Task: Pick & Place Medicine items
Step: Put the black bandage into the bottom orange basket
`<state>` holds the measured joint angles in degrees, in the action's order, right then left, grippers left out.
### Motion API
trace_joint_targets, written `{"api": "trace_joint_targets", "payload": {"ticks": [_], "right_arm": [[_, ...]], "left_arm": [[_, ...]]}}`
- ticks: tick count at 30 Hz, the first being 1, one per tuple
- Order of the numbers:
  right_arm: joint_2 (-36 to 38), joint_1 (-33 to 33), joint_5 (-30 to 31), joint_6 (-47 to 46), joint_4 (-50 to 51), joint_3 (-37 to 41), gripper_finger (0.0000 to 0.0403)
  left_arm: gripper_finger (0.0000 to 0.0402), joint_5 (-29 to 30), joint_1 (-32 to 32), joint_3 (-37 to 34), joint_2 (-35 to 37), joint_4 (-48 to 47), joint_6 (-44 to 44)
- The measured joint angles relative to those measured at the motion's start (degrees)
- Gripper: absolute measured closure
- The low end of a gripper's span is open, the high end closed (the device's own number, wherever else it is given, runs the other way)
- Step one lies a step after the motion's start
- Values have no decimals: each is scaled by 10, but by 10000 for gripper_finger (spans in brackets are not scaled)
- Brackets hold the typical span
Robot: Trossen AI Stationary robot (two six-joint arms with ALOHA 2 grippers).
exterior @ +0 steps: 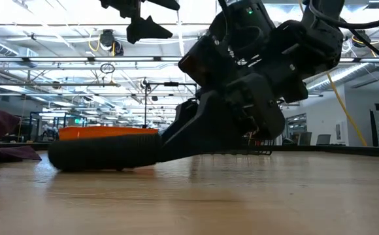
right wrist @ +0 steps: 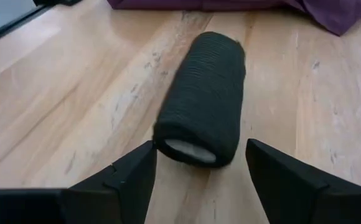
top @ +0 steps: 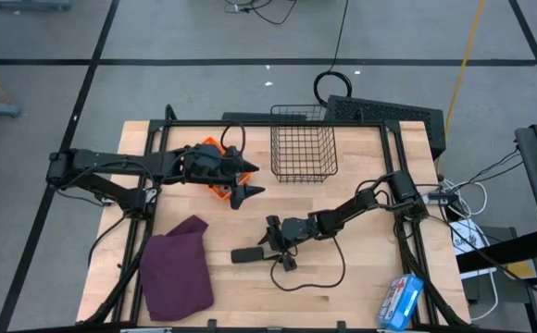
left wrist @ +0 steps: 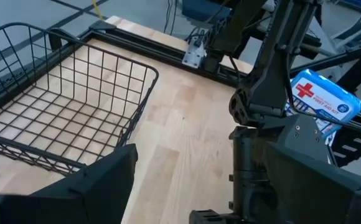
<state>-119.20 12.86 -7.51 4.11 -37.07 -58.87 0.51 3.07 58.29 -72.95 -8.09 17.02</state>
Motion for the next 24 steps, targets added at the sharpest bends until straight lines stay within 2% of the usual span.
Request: {"api": "trace_joint_targets", "payload": {"ticks": [7,12,18,24], "right_arm": [[0,2,8,19,-26,0,197],[0,8,73,50,-26,0,195],[0,7,75,70,-26,0,195],[0,8,74,103,-26,0,212]], "left_arm": [[50,0,0,0,0,-2,1],[50,0,0,0,0,-3,0],[50,1,0,0,0,-2,0],[50,1,0,0,0,-2,2]]}}
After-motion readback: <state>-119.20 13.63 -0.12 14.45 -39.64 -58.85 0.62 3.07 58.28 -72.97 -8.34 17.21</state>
